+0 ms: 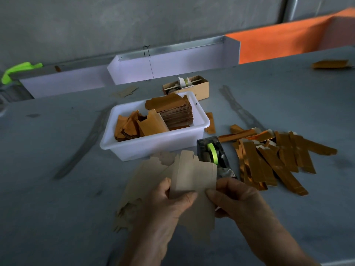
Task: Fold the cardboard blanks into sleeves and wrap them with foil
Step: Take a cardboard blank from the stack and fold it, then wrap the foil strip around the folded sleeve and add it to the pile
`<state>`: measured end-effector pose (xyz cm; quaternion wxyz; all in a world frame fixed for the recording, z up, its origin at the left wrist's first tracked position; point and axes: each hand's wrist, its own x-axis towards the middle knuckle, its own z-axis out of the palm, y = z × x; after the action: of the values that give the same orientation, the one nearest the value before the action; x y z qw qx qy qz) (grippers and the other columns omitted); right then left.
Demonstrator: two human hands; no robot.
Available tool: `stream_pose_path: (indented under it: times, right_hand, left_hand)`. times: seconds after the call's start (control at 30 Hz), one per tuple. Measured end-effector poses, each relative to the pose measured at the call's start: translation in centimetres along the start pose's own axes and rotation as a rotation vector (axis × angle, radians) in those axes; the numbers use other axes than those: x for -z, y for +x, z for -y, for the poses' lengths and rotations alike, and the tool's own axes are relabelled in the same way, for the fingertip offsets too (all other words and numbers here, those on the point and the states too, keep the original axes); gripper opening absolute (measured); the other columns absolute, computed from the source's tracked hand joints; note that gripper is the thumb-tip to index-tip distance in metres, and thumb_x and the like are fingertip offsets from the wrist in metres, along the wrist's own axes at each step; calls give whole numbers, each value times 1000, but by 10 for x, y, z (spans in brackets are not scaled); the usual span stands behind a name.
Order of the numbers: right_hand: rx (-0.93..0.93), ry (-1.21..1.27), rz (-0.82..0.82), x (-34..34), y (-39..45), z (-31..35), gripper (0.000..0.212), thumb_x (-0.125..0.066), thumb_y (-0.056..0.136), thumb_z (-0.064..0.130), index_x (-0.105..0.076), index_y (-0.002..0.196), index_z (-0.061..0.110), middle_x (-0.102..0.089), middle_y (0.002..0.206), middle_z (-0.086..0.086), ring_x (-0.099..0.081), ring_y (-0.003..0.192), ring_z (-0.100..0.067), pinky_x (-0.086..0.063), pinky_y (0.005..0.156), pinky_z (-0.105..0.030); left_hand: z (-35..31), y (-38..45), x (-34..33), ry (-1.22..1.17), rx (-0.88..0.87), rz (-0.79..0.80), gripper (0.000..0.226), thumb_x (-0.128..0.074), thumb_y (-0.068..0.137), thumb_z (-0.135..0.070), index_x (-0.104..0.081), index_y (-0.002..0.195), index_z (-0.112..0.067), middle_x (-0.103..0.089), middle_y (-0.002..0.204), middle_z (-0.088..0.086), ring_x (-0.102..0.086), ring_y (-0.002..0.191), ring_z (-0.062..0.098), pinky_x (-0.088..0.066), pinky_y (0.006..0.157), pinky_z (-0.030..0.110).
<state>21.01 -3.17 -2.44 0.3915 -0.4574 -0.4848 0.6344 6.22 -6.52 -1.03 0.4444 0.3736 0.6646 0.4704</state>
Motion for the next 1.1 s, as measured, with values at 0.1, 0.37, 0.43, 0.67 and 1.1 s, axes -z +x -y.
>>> stream_pose_path:
  times: [0.1,0.37,0.43,0.67,1.1]
  right_hand:
    - [44,-76,-33,-2,-1,-1,13,-66,82,7,-68,73,17,-67,61,2,-60,54,-5,-47,52,-16]
    - [202,-32,12,-16,-8,-3,29,-58,75,40,-57,88,14,-65,66,-3,-66,60,-21,-53,55,-26]
    - [187,17,15,-15,-6,-4,24,-57,78,32,-59,90,11,-66,67,-4,-66,61,-22,-54,57,-26]
    - [131,-108,-57,-13,-3,-7,8,-62,83,21,-64,91,21,-71,75,-2,-69,70,-16,-55,61,-25]
    - [-63,56,-109,-6,-4,-3,8,-60,86,10,-68,87,12,-71,70,-6,-69,69,-18,-56,64,-28]
  left_hand:
    - [1,-1,-4,3,-18,-19,17,-75,76,-11,-69,91,-14,-74,77,1,-69,68,11,-49,53,16]
    - [9,-4,-18,35,-72,-78,21,-66,63,-39,-68,79,-27,-70,69,7,-66,66,24,-54,60,44]
    - [8,-5,-17,58,-97,-27,22,-61,72,-46,-69,80,-26,-69,69,5,-64,65,22,-52,60,43]
    - [8,-6,-7,73,-109,64,15,-59,90,-26,-72,82,-23,-70,72,7,-61,65,12,-45,60,27]
    - [13,-7,-8,132,-73,118,9,-70,83,-28,-72,78,-35,-71,67,-4,-64,62,7,-52,63,29]
